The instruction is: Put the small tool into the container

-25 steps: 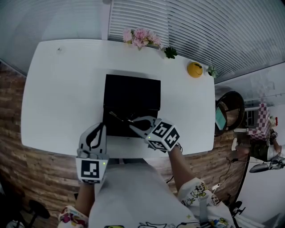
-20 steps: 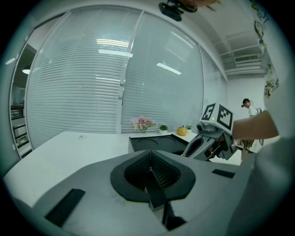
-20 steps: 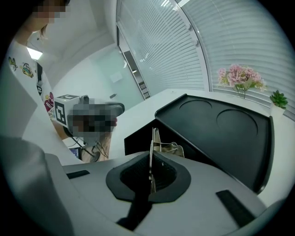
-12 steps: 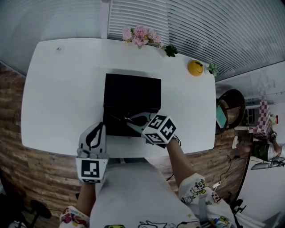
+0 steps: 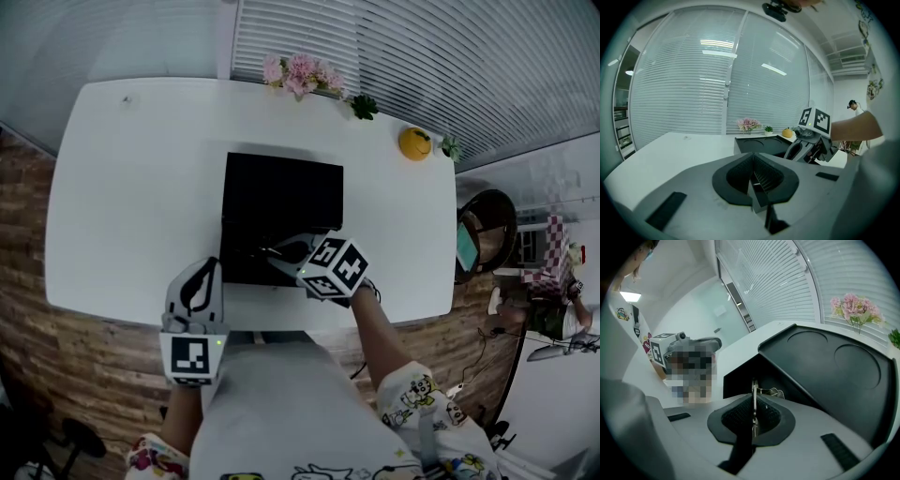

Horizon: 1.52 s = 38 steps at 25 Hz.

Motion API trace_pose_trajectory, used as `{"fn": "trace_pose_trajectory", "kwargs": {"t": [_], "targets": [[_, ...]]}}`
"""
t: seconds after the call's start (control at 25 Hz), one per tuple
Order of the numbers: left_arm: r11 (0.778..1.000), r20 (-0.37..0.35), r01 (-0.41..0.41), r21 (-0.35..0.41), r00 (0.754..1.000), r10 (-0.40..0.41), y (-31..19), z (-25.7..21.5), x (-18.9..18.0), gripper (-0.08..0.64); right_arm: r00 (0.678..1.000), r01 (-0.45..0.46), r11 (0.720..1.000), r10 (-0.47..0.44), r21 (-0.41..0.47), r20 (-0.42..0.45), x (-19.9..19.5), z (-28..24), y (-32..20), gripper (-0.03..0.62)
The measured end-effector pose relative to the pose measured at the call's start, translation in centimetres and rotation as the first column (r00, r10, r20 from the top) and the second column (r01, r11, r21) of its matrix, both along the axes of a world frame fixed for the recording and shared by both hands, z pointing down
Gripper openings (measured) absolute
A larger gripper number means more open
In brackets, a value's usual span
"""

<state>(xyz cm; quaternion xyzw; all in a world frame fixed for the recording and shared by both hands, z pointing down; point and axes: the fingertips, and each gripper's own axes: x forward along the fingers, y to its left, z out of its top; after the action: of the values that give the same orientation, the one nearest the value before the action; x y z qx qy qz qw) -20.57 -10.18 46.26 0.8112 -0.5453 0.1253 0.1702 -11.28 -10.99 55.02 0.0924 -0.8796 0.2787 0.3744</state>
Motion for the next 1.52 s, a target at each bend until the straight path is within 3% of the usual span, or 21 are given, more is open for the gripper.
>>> {"fn": "trace_pose_trajectory", "kwargs": {"t": [0.52,0.8,1.04,1.52], "targets": [[1.000,0.005,0.009,0.011,1.000,-0.009,0.1,-0.2,-0.7,0.006,0.999,-0.032,0.999,0.033,0.022,-0.029,0.3,0.6,-0.7,0.023],[1.000,0.009,0.012,0.012,1.000,-0.012,0.2,-0.4,-0.7,0.006,0.999,-0.053,0.997,0.053,0.053,-0.007,0.5,-0.1,-1.2,0.117],[1.000,0.002,0.011,0.014,1.000,-0.011,0.5,-0.4,-0.4,0.006,0.997,-0.075,0.994,0.074,0.082,0.013,0.7,-0.6,-1.5,0.160],[0.999,0.019,0.018,0.041,1.000,-0.019,0.3,-1.1,-0.7,0.006,0.996,-0.077,0.985,0.068,0.157,0.066,1.0,-2.9,-1.0,0.166]]}}
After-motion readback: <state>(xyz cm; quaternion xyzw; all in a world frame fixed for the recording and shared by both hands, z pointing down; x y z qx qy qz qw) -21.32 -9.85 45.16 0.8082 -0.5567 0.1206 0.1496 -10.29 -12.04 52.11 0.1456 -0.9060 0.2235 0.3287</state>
